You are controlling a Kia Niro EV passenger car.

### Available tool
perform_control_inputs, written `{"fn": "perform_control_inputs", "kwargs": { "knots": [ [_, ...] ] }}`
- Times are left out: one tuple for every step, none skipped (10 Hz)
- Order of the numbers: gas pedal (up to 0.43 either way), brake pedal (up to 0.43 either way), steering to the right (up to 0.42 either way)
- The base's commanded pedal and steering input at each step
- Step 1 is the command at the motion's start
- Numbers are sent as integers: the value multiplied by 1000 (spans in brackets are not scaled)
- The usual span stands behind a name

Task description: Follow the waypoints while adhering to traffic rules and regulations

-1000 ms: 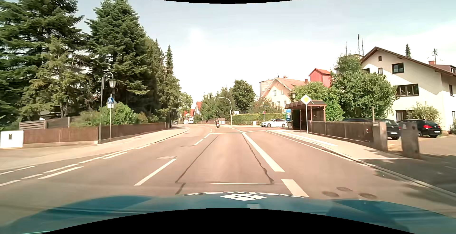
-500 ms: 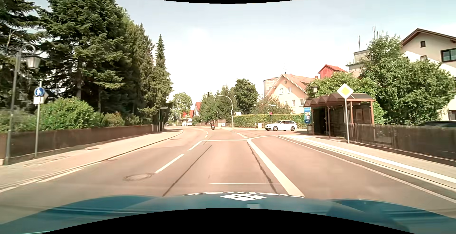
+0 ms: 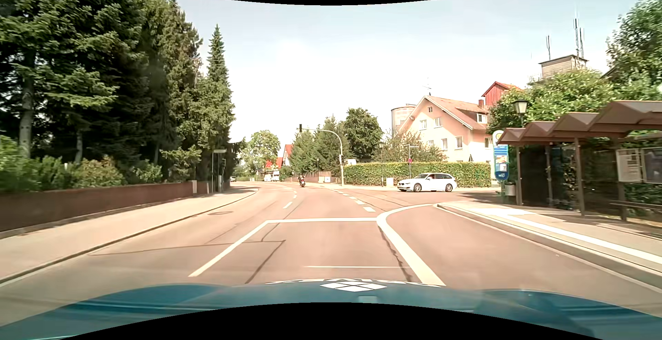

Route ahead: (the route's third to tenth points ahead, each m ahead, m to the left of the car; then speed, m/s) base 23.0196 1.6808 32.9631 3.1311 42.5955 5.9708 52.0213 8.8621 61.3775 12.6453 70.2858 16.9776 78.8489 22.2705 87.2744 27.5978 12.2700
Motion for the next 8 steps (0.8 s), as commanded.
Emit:
{"fn": "perform_control_inputs", "kwargs": {
  "knots": [
    [39,0,-19],
    [39,0,-20],
    [39,0,-23],
    [39,0,-25],
    [39,0,-27],
    [39,0,-29],
    [39,0,-30],
    [39,0,-34]
  ]
}}
